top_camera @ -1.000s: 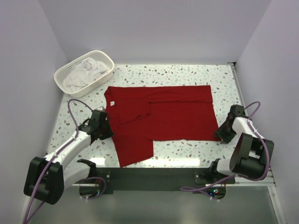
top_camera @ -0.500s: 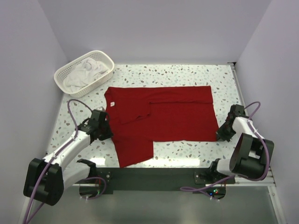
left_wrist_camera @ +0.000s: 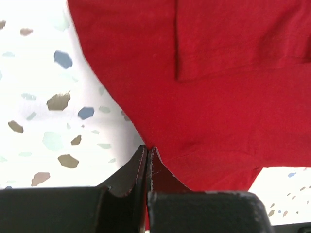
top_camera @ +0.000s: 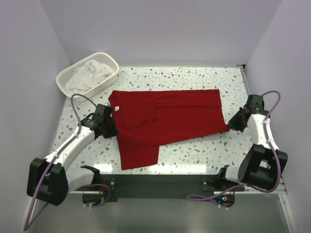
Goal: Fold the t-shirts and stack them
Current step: Fold the tshirt
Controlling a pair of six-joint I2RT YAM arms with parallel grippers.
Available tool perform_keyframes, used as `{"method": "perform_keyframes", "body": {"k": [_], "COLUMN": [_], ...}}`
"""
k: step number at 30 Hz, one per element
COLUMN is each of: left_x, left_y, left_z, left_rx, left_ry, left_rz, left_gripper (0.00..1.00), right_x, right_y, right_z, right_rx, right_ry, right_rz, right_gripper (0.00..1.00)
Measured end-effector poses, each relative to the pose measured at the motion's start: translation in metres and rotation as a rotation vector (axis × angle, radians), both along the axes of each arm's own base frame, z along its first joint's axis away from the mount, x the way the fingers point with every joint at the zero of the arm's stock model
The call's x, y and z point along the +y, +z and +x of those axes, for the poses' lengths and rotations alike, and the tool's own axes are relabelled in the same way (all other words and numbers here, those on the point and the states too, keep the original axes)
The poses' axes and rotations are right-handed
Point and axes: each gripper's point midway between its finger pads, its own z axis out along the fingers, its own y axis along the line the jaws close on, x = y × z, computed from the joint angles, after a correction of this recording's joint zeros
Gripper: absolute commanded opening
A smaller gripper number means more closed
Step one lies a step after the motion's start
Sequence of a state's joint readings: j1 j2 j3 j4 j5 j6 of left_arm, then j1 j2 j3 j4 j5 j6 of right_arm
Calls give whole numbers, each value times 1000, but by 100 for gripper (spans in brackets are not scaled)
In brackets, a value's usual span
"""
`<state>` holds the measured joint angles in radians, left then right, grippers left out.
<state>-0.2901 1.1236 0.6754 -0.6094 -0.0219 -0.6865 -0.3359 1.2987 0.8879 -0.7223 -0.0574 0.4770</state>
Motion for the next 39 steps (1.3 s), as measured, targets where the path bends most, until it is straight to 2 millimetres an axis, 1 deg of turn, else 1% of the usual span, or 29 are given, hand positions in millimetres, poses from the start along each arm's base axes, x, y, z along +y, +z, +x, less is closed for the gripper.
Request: {"method": "perform_keyframes", "body": {"k": [3, 6, 9, 13, 16, 21, 25, 32, 39], "left_x": [-2, -3, 2, 12, 17, 16, 16, 15, 19], "left_y": [8, 19, 29, 31, 26, 15, 5, -8, -15], "left_z": [14, 34, 53, 72, 81, 91, 100, 109, 113], "left_rx": [7, -4, -19, -11, 10, 47, 72, 94, 101], "left_ry": [-10, 0, 17, 46, 55, 39, 32, 30, 21], "left_rz": [4, -16, -28, -46, -48, -48, -40, -35, -11], "left_gripper": [0, 0, 0, 0, 0, 0, 0, 0, 0], "right_x": [-4, -7, -8, -10, -11, -11, -11, -10, -13], "right_y": [14, 21, 21, 14, 10, 8, -1, -20, -26], "right_z": [19, 36, 48, 61, 70, 89, 100, 106, 114], "right_rx": [-37, -65, -69, -62, -54, -58, -48, -12, -6], "right_ry": [14, 25, 32, 37, 41, 59, 74, 96, 100], "right_rz": [-2, 5, 19, 34, 44, 42, 43, 39, 20], "right_gripper": [0, 0, 0, 0, 0, 0, 0, 0, 0]}}
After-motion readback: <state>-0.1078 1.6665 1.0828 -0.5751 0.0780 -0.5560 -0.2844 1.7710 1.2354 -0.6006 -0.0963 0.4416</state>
